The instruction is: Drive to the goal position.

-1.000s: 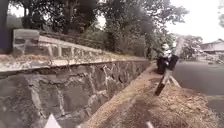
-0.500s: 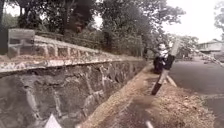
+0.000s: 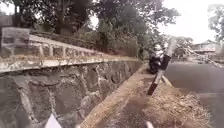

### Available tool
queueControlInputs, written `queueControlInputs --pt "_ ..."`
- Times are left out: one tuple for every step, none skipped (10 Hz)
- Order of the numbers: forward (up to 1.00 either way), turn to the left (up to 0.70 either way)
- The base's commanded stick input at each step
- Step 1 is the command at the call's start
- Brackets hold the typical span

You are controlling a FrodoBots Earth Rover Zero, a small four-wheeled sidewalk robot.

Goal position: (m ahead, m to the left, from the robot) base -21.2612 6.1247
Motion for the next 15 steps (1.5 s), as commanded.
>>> queueControlInputs --pt "0.0 -0.67" --pt "0.0 -0.67" --pt "0.0 -0.67" --pt "0.0 -0.67" --pt "0.0 -0.67" --pt "0.0 -0.67" --pt "0.0 -0.67" --pt "0.0 -0.67" --pt "0.0 -0.67" --pt "0.0 -0.67" --pt "0.0 -0.67" --pt "0.0 -0.67" --pt "0.0 -0.67" --pt "0.0 -0.67" --pt "0.0 -0.67"
